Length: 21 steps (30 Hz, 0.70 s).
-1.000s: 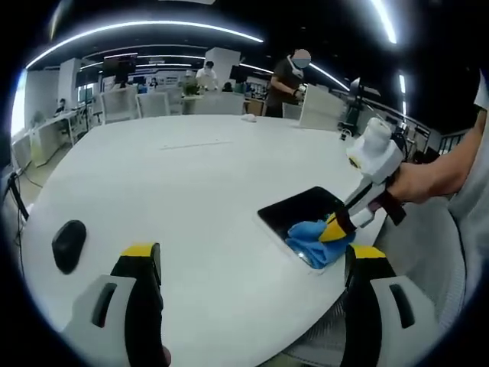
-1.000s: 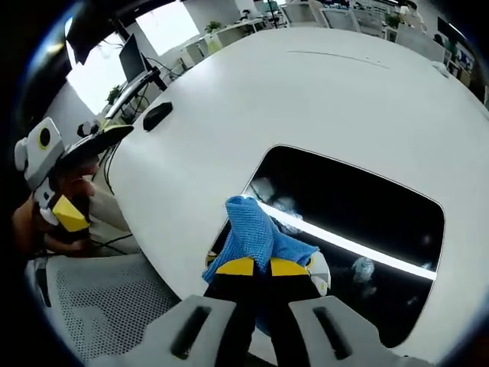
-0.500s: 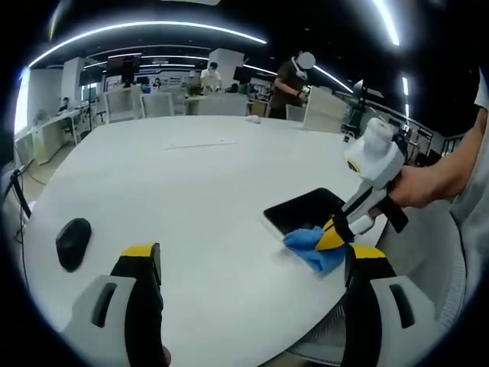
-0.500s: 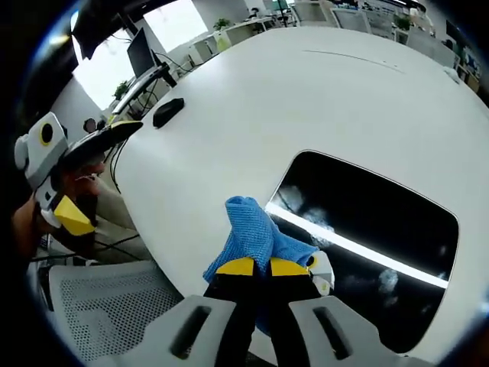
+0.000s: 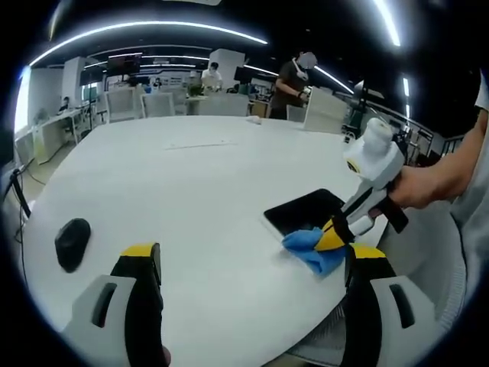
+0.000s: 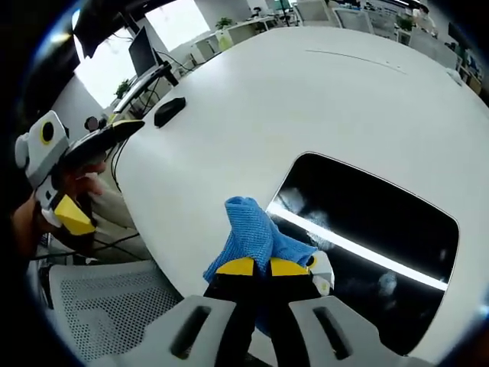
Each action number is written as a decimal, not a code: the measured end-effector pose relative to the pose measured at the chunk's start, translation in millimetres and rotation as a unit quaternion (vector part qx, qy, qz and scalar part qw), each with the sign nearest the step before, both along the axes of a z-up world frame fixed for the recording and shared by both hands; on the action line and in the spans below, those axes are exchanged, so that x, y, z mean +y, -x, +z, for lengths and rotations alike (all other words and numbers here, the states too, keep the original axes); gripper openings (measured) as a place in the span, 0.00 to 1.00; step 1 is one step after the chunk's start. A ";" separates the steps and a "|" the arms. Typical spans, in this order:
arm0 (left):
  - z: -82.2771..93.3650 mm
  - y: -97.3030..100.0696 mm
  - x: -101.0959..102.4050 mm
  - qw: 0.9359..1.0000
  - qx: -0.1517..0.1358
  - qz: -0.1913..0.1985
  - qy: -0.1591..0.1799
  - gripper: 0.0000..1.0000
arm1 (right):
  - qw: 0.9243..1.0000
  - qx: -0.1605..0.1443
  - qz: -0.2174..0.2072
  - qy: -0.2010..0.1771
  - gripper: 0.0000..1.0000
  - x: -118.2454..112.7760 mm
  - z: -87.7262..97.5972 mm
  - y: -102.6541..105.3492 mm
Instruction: Wipe the mirror surface with the cleaning cloth until all visible marks leave the cleaned area.
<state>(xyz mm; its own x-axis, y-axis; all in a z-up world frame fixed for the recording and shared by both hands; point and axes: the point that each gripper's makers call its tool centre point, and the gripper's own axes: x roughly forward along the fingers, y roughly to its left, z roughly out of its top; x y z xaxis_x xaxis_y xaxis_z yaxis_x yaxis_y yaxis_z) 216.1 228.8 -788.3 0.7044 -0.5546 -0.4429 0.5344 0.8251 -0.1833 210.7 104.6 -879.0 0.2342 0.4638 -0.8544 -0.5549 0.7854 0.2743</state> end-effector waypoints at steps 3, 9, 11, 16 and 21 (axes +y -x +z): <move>2.9 -1.9 -2.2 1.000 0.003 0.006 0.015 0.99 | 1.000 -0.004 0.002 0.002 0.00 -0.1 0.0 -5.5; 18.7 -20.9 -9.9 1.000 -0.015 -0.016 0.005 0.99 | 1.000 -0.008 -0.001 0.006 0.00 -2.6 -0.1 -22.7; 23.5 -26.6 -8.5 1.000 -0.024 -0.013 0.008 0.99 | 1.000 -0.009 0.001 0.009 0.00 -2.1 0.2 -24.8; 20.5 -19.5 -10.4 1.000 -0.026 -0.013 0.008 0.99 | 1.000 -0.011 0.005 0.016 0.00 -2.3 0.2 -28.4; 5.8 -5.8 -12.8 1.000 -0.011 -0.015 0.006 0.99 | 1.000 -0.014 0.007 0.017 0.00 -2.1 -0.4 -31.6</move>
